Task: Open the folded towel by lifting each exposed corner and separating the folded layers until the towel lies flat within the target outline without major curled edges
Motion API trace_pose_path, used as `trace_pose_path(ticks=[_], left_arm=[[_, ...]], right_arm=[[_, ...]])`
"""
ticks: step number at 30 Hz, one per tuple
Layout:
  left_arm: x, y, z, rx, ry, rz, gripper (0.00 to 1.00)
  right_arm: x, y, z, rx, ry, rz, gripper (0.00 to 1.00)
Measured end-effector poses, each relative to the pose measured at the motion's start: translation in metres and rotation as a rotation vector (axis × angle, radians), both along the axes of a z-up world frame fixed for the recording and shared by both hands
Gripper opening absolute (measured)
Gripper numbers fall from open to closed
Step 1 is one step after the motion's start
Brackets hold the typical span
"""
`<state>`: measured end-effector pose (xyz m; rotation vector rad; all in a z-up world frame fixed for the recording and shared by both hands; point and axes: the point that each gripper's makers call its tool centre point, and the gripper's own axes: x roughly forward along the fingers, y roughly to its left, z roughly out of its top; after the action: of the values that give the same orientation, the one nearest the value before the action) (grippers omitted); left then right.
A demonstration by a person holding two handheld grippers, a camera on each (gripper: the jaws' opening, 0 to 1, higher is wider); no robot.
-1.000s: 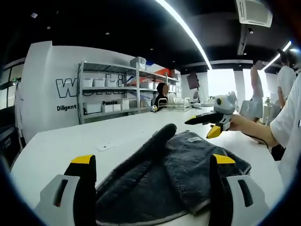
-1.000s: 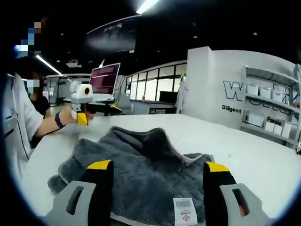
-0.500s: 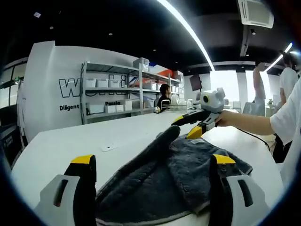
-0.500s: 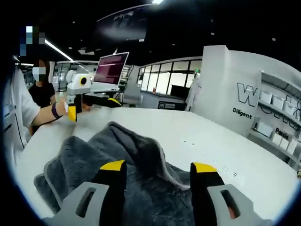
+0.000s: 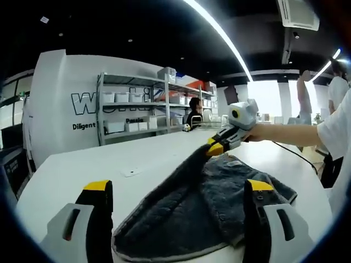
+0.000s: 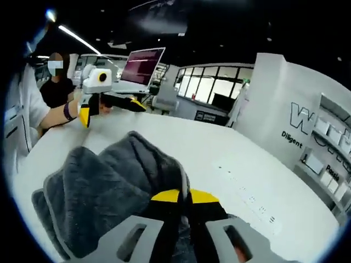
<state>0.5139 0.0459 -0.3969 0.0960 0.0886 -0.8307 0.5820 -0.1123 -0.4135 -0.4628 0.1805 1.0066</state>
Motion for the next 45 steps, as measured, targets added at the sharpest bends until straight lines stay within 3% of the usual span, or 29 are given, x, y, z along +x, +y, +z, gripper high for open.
trace_pose_path(ticks=[2, 7, 11, 21, 26, 35, 45], left_arm=[[0.0, 0.0, 0.0, 0.002, 0.0, -0.001, 0.98], [-0.001, 0.0, 0.002, 0.004, -0.004, 0.002, 0.98], [0.002, 0.005, 0.0, 0.02, -0.001, 0.023, 0.97], [0.009, 0.02, 0.002, 0.042, 0.001, 0.085, 0.97], [0.012, 0.027, 0.002, 0.034, 0.024, 0.111, 0.96], [0.008, 0.033, -0.002, 0.059, 0.033, 0.145, 0.96], [0.006, 0.032, -0.006, 0.059, 0.055, 0.146, 0.96]], right_arm=[[0.009, -0.001, 0.005, -0.021, -0.056, -0.03, 0.0], [0.02, 0.004, 0.016, -0.012, -0.114, -0.062, 0.0], [0.034, 0.006, 0.026, -0.051, -0.196, -0.097, 0.0], [0.063, 0.03, 0.044, -0.049, -0.279, -0.125, 0.0], [0.081, 0.041, 0.046, -0.043, -0.291, -0.167, 0.0], [0.114, 0.06, 0.034, -0.103, -0.31, -0.213, 0.0], [0.13, 0.075, -0.002, -0.211, -0.299, -0.222, 0.0]])
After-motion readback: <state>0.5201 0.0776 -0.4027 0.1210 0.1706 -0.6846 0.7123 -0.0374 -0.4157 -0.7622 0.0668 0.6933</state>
